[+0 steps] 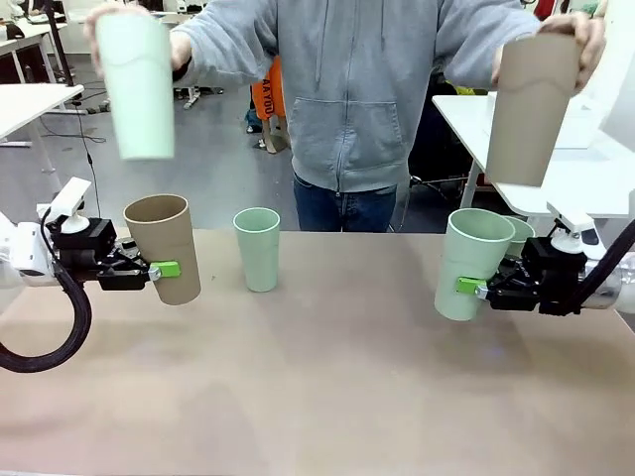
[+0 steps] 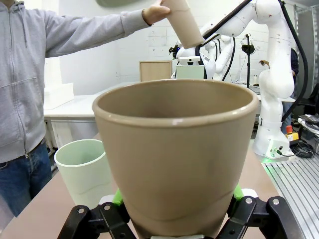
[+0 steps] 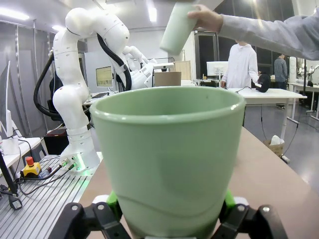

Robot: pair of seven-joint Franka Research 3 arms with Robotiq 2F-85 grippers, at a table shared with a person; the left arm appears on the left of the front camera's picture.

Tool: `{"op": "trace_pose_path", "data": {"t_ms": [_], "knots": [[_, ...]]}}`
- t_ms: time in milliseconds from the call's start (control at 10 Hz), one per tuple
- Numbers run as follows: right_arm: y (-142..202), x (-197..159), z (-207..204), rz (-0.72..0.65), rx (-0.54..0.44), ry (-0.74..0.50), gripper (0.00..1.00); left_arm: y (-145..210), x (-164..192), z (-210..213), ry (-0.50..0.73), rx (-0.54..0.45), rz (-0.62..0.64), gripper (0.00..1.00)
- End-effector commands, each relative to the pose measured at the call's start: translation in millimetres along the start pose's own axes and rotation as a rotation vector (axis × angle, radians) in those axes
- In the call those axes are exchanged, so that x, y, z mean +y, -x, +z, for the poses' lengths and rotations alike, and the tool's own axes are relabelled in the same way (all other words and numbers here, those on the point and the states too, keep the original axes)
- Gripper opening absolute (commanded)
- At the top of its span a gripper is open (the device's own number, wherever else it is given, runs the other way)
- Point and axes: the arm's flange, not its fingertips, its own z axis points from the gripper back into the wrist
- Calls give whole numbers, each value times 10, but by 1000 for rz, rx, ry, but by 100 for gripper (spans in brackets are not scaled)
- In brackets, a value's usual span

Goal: Stack the cups and store them in the basket.
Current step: Place the stack of Reusable plastic cups into the Pantry Basket.

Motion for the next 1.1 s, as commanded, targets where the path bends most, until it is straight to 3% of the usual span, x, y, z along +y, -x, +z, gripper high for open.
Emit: {"op": "trace_pose_path", "data": {"t_ms": [0, 1000], "knots": [[-19, -3, -1, 12, 2, 3, 85, -31, -4, -3, 1, -1, -10, 85], [-19, -3, -1, 12, 2, 3, 85, -31, -4, -3, 1, -1, -10, 85]]}}
